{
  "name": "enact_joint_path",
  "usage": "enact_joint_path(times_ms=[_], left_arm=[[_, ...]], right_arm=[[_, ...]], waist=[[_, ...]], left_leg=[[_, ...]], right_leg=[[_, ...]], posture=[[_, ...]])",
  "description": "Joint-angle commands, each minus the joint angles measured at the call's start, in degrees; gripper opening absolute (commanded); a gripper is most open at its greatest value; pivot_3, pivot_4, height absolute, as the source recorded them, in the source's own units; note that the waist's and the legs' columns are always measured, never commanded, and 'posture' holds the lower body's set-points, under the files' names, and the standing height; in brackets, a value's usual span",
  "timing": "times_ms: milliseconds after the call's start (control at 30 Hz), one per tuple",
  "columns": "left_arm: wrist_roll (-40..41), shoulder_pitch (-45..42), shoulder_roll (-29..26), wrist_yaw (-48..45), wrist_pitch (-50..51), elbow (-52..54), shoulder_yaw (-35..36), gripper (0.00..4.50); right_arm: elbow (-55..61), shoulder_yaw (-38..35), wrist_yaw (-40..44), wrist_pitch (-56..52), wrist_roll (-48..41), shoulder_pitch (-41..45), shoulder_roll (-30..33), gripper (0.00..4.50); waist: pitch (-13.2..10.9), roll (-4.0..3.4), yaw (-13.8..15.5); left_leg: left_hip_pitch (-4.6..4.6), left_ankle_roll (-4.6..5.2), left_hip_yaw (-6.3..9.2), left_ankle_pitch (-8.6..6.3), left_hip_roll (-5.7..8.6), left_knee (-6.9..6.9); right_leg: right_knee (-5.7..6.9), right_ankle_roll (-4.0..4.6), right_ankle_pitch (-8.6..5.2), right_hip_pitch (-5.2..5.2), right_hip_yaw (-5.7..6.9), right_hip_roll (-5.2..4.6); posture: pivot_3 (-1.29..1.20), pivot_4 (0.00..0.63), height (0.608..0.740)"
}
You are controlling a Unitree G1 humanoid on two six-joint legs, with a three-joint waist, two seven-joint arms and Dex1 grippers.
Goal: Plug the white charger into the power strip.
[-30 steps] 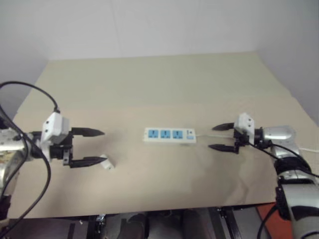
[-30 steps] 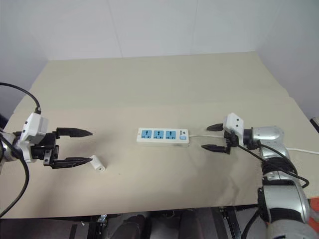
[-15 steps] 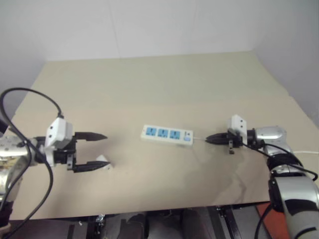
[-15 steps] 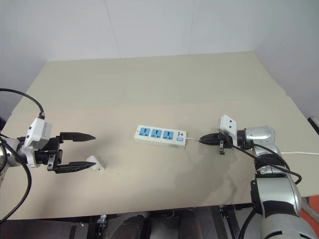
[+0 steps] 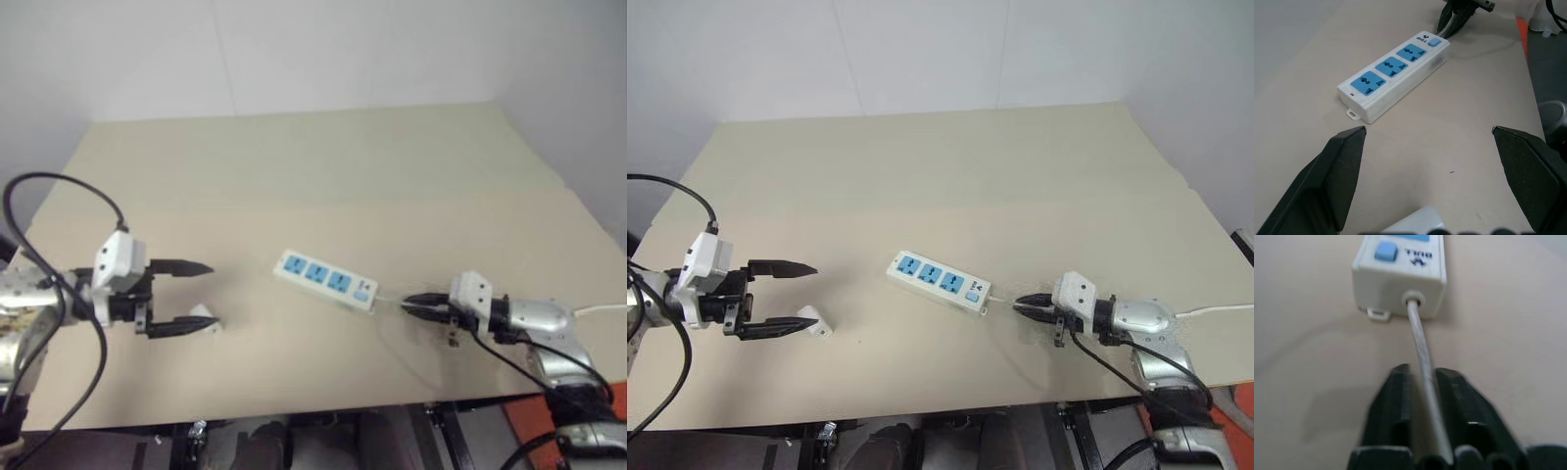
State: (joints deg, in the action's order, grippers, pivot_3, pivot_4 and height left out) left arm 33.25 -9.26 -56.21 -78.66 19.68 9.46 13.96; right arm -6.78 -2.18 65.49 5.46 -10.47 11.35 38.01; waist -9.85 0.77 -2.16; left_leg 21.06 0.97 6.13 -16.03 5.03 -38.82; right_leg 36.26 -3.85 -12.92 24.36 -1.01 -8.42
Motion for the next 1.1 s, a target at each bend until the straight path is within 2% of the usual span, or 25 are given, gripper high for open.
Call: enact_joint_path(times_ms=[33, 233, 367, 467, 700, 933, 1100], left_arm=[[-0.44, -2.57, -0.15, -0.95, -1.3, -1.7, -0.77, 4.5], [-1.14, -3.97, 0.12, -2.12, -2.38, -3.01, -2.19, 4.5], [-1.24, -4.8, 0.16, -2.83, -2.55, -3.94, -2.38, 4.5], [-0.81, -5.6, 0.29, -2.81, -2.15, -4.29, -2.41, 4.5], [-0.77, -3.16, 0.15, -1.76, -2.01, -2.55, -1.01, 4.5], [-1.13, -0.11, 0.29, 0.22, -2.51, -0.88, 0.22, 4.5], [-0.33, 1.53, 0.41, 1.25, -2.18, 0.48, 1.27, 4.5]], right_arm=[[10.19, -1.89, -5.12, -6.33, -2.51, -2.12, -0.1, 2.38], [18.77, -5.84, -9.3, -13.42, -10.4, -5.81, -1.27, 4.4], [20.98, -4.53, -10.67, -17.25, -13.53, -5.88, -2.86, 4.46], [20.23, -2.47, -11.72, -16.96, -12.66, -4.54, -4.54, 4.46], [14.77, 2.02, -12.76, -8.33, -6.46, -2.96, -7.71, 4.46], [6.65, 3.12, -12.54, -6.08, -5.99, 0.04, -10.5, 4.46], [3.22, 3.49, -8.73, -4.55, -7.11, 1.13, -10.38, 4.46]], waist=[[0.0, 0.01, 0.17], [0.0, 0.01, 0.64], [0.0, 0.01, 0.73], [0.01, 0.03, 0.8], [0.01, 0.03, 0.77], [0.03, 0.05, 0.76], [0.03, 0.06, 0.82]], left_leg=[[0.0, 0.0, 0.0, 0.0, 0.0, -0.01], [0.03, 0.01, -0.01, 0.0, 0.0, -0.01], [0.03, 0.04, -0.02, -0.02, 0.0, -0.02], [0.01, 0.05, -0.01, -0.03, 0.0, -0.02], [0.02, 0.0, -0.04, 0.0, 0.01, -0.03], [0.01, 0.0, -0.04, 0.0, 0.0, -0.04], [0.0, 0.0, -0.04, 0.0, 0.0, -0.03]], right_leg=[[0.0, 0.0, 0.0, -0.01, 0.0, 0.0], [-0.11, -0.03, 0.04, -0.01, 0.01, 0.0], [-0.13, -0.03, 0.05, -0.02, 0.01, 0.0], [-0.1, -0.03, 0.05, -0.03, 0.02, 0.01], [-0.12, -0.03, 0.05, -0.01, 0.02, 0.01], [-0.1, -0.02, 0.05, -0.01, 0.02, 0.02], [-0.12, -0.01, 0.06, -0.02, 0.01, 0.02]], posture=[[0.0, 0.15, 0.74], [0.0, 0.15, 0.74], [0.0, 0.15, 0.74], [0.0, 0.15, 0.74], [0.0, 0.15, 0.74], [0.0, 0.15, 0.74], [0.0, 0.15, 0.74]])
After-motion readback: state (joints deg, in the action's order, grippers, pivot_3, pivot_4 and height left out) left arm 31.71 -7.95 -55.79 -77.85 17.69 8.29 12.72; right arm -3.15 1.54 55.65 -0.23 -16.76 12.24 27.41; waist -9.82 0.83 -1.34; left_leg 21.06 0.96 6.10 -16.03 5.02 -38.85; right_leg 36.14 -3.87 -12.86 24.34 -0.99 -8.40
